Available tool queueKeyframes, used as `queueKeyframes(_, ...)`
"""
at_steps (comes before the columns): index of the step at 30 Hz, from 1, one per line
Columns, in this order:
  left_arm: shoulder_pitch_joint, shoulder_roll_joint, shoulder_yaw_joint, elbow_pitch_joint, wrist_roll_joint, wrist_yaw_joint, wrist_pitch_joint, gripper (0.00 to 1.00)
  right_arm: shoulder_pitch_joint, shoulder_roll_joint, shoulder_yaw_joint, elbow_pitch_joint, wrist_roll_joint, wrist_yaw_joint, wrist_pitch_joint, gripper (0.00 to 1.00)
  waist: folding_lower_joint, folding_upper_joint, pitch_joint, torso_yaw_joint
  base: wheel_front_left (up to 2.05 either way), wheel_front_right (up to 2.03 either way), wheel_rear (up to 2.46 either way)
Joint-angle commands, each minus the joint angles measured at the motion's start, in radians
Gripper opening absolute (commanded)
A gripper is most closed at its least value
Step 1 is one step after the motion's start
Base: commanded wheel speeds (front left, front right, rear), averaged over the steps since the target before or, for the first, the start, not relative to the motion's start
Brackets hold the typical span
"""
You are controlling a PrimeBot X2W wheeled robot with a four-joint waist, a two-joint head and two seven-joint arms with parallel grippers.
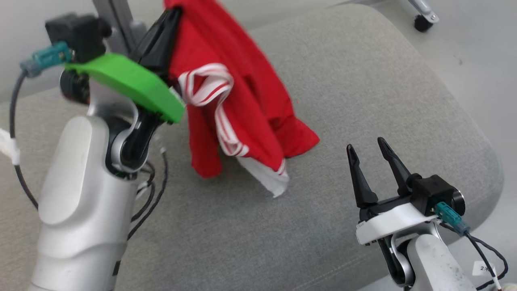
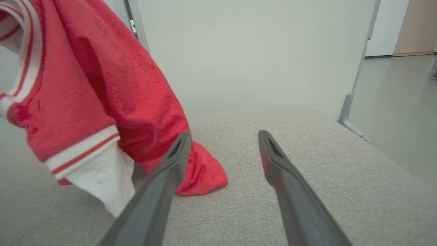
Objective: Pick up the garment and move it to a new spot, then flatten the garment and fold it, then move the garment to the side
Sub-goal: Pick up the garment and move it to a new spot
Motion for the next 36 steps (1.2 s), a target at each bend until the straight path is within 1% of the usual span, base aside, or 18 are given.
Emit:
queueKeyframes(1,0.030,0.019,0.001,0.042,0.024,0.007,-0.022,0.00,-0.013,0.000,0.001,-0.005,0.005,-0.001,-0.003,1.00,0.0000,-0.0001,0.054,-0.050,0.00,0.00,0.00)
queueKeyframes(7,0.092,0.040,-0.030,0.290,0.089,0.014,-0.097,0.00,-0.017,0.000,0.005,-0.005,0.011,-0.001,-0.003,1.00,0.0000,-0.0001,0.068,-0.050,0.00,0.00,0.00)
queueKeyframes(9,0.099,0.036,-0.039,0.361,0.101,0.018,-0.126,0.00,-0.024,0.000,0.008,-0.005,0.015,-0.001,-0.003,1.00,0.0000,-0.0001,0.070,-0.046,0.00,0.00,0.00)
queueKeyframes(10,0.101,0.036,-0.049,0.391,0.117,0.021,-0.149,0.09,-0.025,0.000,0.009,-0.006,0.016,-0.001,-0.003,1.00,0.0000,-0.0001,0.070,-0.042,0.00,0.00,0.00)
queueKeyframes(11,0.103,0.031,-0.054,0.414,0.122,0.022,-0.166,0.35,-0.024,0.000,0.007,-0.006,0.017,-0.001,-0.003,1.00,0.0000,-0.0001,0.069,-0.037,0.00,0.00,0.00)
queueKeyframes(12,0.103,0.024,-0.059,0.438,0.133,0.023,-0.188,1.00,-0.023,0.000,0.004,-0.006,0.016,-0.001,-0.003,1.00,0.0000,-0.0001,0.067,-0.029,0.00,0.00,0.00)
queueKeyframes(16,0.092,0.010,-0.074,0.480,0.163,0.027,-0.289,1.00,-0.009,0.000,-0.018,-0.003,0.008,-0.001,-0.003,1.00,0.0000,-0.0001,0.052,0.014,0.00,0.00,0.00)
queueKeyframes(18,0.095,0.009,-0.072,0.472,0.174,0.035,-0.356,1.00,-0.002,0.000,-0.033,-0.004,0.006,-0.001,-0.003,1.00,0.0000,-0.0001,0.041,0.039,0.00,0.00,0.00)
queueKeyframes(21,0.129,0.014,-0.057,0.432,0.187,0.051,-0.429,1.00,0.011,0.000,-0.051,-0.003,0.000,-0.001,-0.003,1.00,0.0000,-0.0001,0.019,0.079,0.00,0.00,0.00)
queueKeyframes(25,0.206,0.032,-0.025,0.315,0.219,0.079,-0.463,1.00,0.024,-0.001,-0.082,-0.007,-0.008,-0.001,-0.003,1.00,0.0000,-0.0001,-0.013,0.137,0.00,0.00,0.00)
queueKeyframes(27,0.255,0.038,0.011,0.207,0.247,0.096,-0.467,1.00,0.033,0.000,-0.095,-0.010,-0.014,-0.001,-0.003,1.00,0.0000,-0.0001,-0.028,0.163,0.00,0.00,0.00)
queueKeyframes(29,0.345,0.026,0.056,0.111,0.275,0.109,-0.464,1.00,0.039,-0.001,-0.107,-0.011,-0.019,-0.001,-0.003,1.00,0.0000,-0.0001,-0.039,0.186,0.00,0.00,0.00)
queueKeyframes(32,0.461,0.010,0.117,0.007,0.317,0.110,-0.464,1.00,0.043,-0.001,-0.121,-0.009,-0.028,-0.001,-0.003,1.00,0.0000,-0.0001,-0.057,0.214,0.00,0.00,0.00)
queueKeyframes(33,0.503,0.002,0.131,-0.018,0.331,0.097,-0.464,1.00,0.044,-0.001,-0.125,-0.008,-0.029,-0.001,-0.003,1.00,0.0000,-0.0001,-0.062,0.221,0.00,0.00,0.00)
queueKeyframes(36,0.604,-0.018,0.181,-0.069,0.355,0.076,-0.464,1.00,0.041,-0.001,-0.142,-0.009,-0.027,-0.001,-0.003,1.00,0.0000,-0.0001,-0.072,0.234,0.00,0.00,0.00)
